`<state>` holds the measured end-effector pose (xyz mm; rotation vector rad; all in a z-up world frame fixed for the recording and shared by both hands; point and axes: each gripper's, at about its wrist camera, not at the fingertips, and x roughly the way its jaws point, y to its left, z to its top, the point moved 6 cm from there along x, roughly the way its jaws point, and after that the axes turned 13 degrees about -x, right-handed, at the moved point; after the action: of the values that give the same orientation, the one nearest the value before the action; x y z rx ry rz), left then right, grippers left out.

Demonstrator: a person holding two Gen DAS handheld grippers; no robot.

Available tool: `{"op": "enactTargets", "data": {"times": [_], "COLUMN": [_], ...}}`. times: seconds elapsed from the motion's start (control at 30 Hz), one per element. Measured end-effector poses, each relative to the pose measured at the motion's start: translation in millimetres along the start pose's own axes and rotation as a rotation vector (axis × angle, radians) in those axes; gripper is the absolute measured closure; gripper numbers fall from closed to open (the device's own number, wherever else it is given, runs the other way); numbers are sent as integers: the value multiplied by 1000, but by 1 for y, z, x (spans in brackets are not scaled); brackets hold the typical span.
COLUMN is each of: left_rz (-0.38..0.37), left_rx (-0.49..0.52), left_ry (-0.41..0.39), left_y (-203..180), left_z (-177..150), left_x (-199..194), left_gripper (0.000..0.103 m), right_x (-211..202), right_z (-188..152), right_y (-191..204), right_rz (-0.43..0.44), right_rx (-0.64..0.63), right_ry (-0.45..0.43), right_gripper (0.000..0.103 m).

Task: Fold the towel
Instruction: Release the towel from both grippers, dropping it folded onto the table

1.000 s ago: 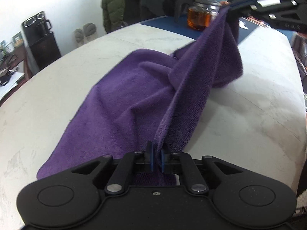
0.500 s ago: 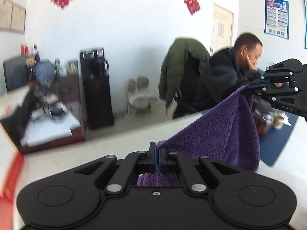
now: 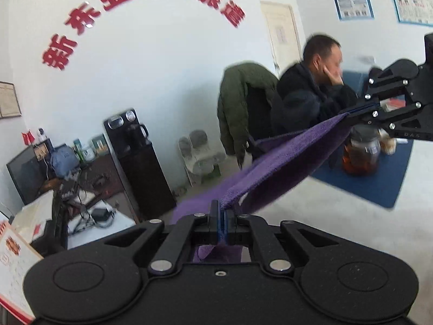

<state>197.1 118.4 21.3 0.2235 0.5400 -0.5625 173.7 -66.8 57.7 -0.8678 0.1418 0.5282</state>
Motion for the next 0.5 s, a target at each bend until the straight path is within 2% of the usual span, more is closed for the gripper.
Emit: {"op": "enactTargets", "data": {"times": [0.07,0.17,0.23,0.3,0.37,0.43,0.5], "left_rz": [-28,-60,-61,-52,-67,-67,-62], "left_rx": [-2,-68,-112,-147,-212,-235,-212], "left_ry": [109,303,388,422,423,421,430], "left_y": [-14,-36,-47,-52,-54,-55,-59], "left_z": [-45,-133,-175,-198,-207,-211,-213], "left_x": [10,28,33,31,23,19,14], "left_gripper": [101,101,100,100,98,98,98], "right_x": [-2,-3,-6,-12,-18,-26,-28], "right_z": [-25,-66,-92,-117,-124,-123,-119], "right_y": [48,119,163,207,226,231,226], "right_rz": [111,265,360,450,477,484,473], "right_rx": [14,41,69,90,108,161,206], "right_ry": [74,190,267,346,384,393,394], "right_gripper": [101,101,101,101,101,101,99]}}
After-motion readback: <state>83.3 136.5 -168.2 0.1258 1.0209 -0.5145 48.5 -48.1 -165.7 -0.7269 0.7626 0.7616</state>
